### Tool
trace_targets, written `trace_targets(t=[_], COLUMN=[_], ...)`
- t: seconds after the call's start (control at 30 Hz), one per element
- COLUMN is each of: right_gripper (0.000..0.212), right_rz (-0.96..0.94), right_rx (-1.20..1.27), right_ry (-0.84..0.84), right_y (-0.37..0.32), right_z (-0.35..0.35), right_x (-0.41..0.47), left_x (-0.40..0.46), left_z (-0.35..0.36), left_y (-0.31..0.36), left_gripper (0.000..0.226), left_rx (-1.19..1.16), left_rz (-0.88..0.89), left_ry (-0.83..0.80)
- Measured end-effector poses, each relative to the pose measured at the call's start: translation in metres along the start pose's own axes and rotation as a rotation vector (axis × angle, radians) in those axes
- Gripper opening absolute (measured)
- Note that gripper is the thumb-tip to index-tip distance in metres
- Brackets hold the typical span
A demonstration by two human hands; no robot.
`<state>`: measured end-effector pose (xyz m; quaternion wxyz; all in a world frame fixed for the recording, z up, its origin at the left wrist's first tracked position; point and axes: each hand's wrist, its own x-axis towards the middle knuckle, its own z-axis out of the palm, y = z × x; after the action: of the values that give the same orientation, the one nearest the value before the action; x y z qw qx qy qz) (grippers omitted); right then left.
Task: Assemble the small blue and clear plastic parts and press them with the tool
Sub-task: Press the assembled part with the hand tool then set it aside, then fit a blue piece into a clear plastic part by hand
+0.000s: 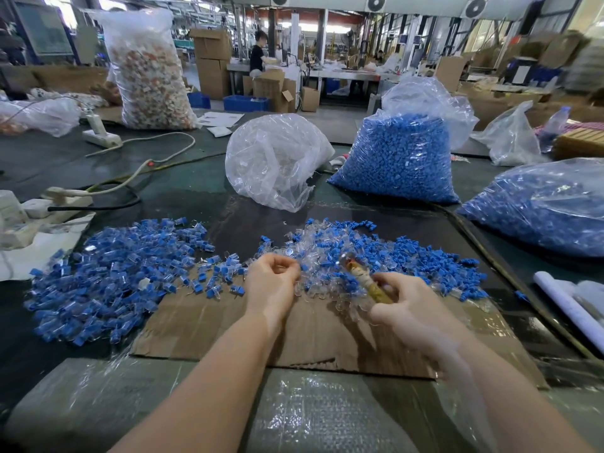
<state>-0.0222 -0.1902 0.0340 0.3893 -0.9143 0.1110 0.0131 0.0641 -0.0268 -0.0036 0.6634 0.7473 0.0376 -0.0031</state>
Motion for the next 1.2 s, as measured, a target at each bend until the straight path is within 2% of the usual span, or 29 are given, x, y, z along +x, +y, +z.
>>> trace_targets(t=[0.1,0.17,0.3,0.43,0.5,0.57,0.73,0.83,0.97,1.07,1.2], right_gripper=[0.039,0.057,0.063,0.061,0.061,0.062,0.055,0.049,0.05,0.034,0.015], right_rz=[0.076,0.156,0.221,0.271,0.291,0.293,0.267,0.249,0.201,0.05,0.015], right_rx=[-0.261,-0.357,-0.497,-0.568,-0.602,-0.625,-0.668,-0.68,-0.68,-0.645,-0.641], right_ry=[0.175,0.227,0.29,0.304,0.294,0.292,0.32,0.327,0.356,0.411,0.354], right_y=[0.021,0.036,0.059,0.072,0.076,0.079,0.08,0.079,0.072,0.063,0.055], right_z=[-0.011,-0.02,-0.034,-0.042,-0.042,-0.042,-0.038,-0.038,-0.039,-0.035,-0.023], right_x=[0.013,0.021,0.031,0.037,0.038,0.04,0.038,0.038,0.033,0.031,0.032], left_x=[0.01,0.019,0.033,0.036,0.033,0.026,0.0,-0.011,-0.018,-0.022,-0.026], left_z=[-0.024,-0.039,-0.062,-0.07,-0.065,-0.053,-0.01,0.01,0.025,0.031,0.035], left_y=[-0.004,-0.009,-0.019,-0.024,-0.026,-0.026,-0.025,-0.026,-0.028,-0.029,-0.033], left_gripper=[0.006,0.009,0.018,0.023,0.026,0.026,0.019,0.017,0.018,0.017,0.027], left_rx=[0.425,0.596,0.855,1.0,1.001,0.905,0.684,0.65,0.621,0.618,0.629], left_rz=[0.22,0.292,0.318,0.29,0.318,0.389,0.563,0.594,0.609,0.631,0.632], left_ry=[0.194,0.278,0.365,0.367,0.357,0.303,0.01,-0.123,-0.196,-0.245,-0.327])
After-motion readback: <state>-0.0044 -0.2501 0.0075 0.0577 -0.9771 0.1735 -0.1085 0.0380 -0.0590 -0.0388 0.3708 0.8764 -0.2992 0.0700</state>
